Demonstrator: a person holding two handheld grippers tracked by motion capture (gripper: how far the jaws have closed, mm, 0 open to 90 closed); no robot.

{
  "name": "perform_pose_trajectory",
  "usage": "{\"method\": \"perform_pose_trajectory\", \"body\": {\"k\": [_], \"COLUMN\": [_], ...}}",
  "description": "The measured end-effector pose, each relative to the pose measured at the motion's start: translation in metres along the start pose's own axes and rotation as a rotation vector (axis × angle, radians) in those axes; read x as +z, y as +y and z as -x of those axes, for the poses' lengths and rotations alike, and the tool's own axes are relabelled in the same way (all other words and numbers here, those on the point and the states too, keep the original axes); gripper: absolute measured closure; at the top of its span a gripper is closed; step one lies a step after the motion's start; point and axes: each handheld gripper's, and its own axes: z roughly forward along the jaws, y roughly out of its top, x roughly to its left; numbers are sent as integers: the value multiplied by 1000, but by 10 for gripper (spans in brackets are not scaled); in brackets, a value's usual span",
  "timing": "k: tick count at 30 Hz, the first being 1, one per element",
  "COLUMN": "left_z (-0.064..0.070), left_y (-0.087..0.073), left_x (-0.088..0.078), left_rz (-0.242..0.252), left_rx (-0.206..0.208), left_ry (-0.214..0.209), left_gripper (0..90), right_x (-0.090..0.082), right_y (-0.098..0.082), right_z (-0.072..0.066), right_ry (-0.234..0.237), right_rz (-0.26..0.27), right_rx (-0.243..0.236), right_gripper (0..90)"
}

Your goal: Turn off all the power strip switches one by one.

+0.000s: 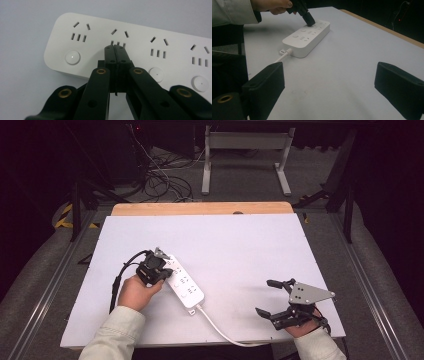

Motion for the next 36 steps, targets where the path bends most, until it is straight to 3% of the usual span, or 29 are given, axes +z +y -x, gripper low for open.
{"method": "perform_pose_trajectory", "body": {"k": [1,2,3,4,7,19,24,31,36], "left_z": [0,6,6,7,1,-23,-28,-38,-40], "left_y": [2,8,8,14,16,8,6,1,0], "left_x": [-4,-19,-19,-40,-50,-38,-32,-22,-15], "left_rz": [14,50,50,120,142,134,120,84,67], "left_rx": [-5,29,29,22,9,-39,20,-15,-13], "left_ry": [-41,16,16,14,12,29,56,48,39], "left_gripper": [900,900,900,900,900,900,900,900,900], "right_x": [0,-1,-1,-1,-1,0,-1,0,0], "right_y": [0,0,0,0,-1,0,0,-1,-1], "right_z": [0,0,0,1,1,0,1,1,1], "right_ry": [-1,-1,-1,0,-1,-1,-3,-2,-2], "right_rz": [2,2,2,3,2,-3,0,-1,-5], "right_rx": [0,1,0,1,8,1,5,6,4], "right_gripper": [97,97,97,97,98,97,97,97,97]}}
